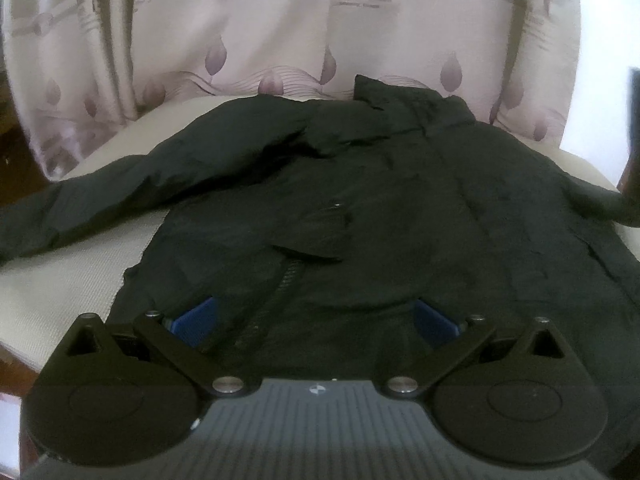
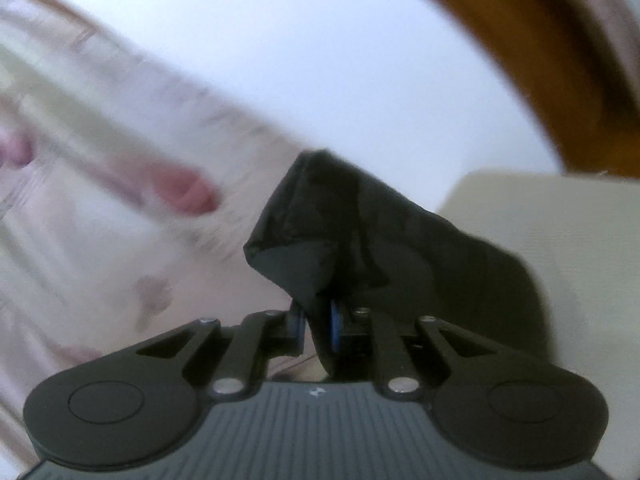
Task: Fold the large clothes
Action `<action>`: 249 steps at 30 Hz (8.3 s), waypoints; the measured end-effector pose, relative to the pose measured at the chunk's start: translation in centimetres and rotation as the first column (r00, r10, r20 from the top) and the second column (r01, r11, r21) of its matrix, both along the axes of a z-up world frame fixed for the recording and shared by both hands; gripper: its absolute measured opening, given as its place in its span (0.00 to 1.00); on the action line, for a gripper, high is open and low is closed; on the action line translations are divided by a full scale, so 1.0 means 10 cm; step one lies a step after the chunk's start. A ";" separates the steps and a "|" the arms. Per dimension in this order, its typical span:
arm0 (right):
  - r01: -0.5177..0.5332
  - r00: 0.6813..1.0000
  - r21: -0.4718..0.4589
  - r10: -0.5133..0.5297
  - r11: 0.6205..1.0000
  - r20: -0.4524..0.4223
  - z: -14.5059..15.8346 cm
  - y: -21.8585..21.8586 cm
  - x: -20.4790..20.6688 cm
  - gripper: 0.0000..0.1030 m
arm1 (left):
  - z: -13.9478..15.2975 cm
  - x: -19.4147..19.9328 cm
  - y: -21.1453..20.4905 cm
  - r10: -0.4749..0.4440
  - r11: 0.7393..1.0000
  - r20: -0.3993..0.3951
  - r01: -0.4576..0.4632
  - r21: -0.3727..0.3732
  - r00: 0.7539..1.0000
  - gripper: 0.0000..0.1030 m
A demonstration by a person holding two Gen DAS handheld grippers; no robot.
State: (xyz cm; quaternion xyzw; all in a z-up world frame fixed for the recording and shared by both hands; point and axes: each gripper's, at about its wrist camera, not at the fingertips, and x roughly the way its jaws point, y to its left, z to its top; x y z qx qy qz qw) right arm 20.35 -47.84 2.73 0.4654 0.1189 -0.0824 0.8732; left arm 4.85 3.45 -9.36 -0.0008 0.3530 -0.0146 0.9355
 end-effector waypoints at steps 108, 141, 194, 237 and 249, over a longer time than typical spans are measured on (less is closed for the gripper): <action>-0.337 0.941 -0.124 0.336 0.933 -0.026 -0.94 0.85 -1.10 0.89 | 0.67 1.73 -2.06 -0.510 0.846 0.308 0.533 0.009 0.803 0.94; -0.470 0.869 -0.484 0.291 0.738 -0.400 -0.85 1.26 1.08 0.12 | 0.05 1.70 0.36 -0.050 0.956 0.062 0.066 -0.286 0.997 0.98; -0.806 0.526 -0.472 0.798 0.357 -0.294 -0.41 3.72 2.48 0.49 | 0.00 1.56 0.34 0.020 0.929 0.050 0.000 -0.371 0.999 1.00; -0.659 0.752 -0.527 0.468 0.537 -0.463 -1.40 1.69 1.36 0.18 | 0.07 2.57 0.00 0.067 0.988 0.057 -0.074 0.137 0.996 0.63; -0.450 0.890 -0.552 0.402 0.702 -0.214 -0.73 1.21 -1.61 0.81 | 0.74 0.72 0.48 -0.040 0.999 0.192 0.035 0.029 0.981 0.98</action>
